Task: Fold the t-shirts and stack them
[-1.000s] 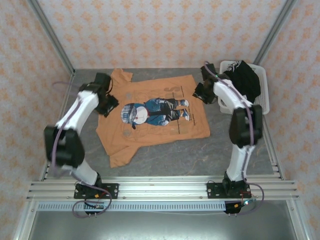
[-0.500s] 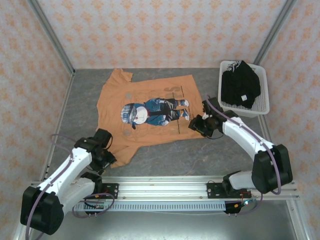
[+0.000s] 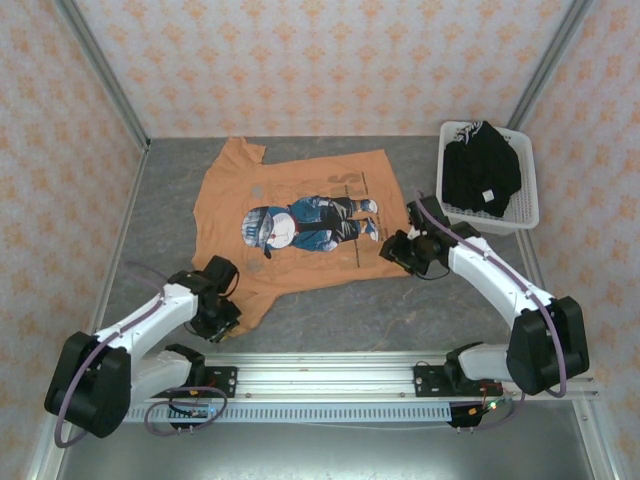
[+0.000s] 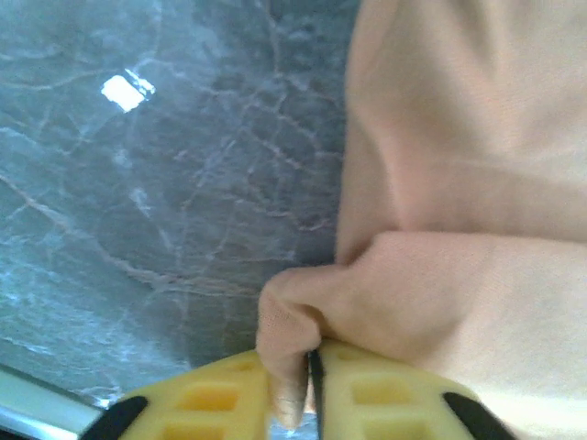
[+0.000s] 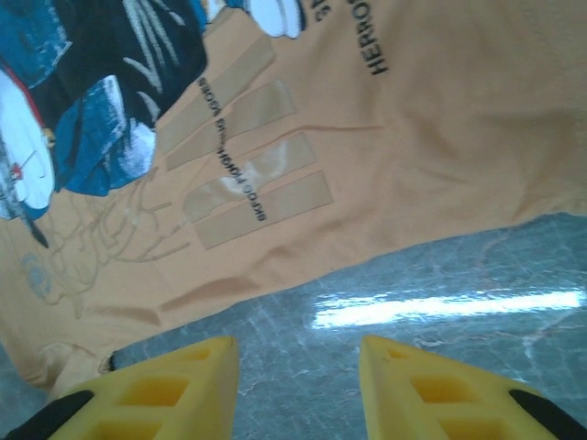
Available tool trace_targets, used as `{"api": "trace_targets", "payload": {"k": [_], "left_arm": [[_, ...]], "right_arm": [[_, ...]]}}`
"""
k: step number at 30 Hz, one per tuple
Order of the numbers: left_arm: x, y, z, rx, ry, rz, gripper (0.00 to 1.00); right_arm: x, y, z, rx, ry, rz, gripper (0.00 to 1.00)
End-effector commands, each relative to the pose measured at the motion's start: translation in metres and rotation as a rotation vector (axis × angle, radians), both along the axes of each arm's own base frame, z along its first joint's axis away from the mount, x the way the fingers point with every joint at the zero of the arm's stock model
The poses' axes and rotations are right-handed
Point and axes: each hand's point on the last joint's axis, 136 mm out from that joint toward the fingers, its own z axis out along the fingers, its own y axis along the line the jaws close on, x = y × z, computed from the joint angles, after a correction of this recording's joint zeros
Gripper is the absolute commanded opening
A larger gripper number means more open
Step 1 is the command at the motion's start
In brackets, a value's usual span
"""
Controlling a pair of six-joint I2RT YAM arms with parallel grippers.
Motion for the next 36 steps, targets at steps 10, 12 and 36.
{"api": "trace_targets", "payload": {"k": [10, 12, 36], "left_arm": [[0.015, 0.023, 0.062, 0.117, -0.192, 0.057, 0.0], [0.016, 0.021, 0.063, 0.107, -0.19, 0.06, 0.0], [0.021, 0.015, 0.066, 0.078, -0.202, 0.05, 0.0]], "right_arm": [[-0.015, -0.073, -0.055, -0.215, 0.175, -0.315, 0.35], [-0.009, -0.07, -0.064, -0.186, 0.177, -0.324, 0.35], [0.021, -0.086, -0.091, -0.256, 0.193, -0.288, 0.13]]}}
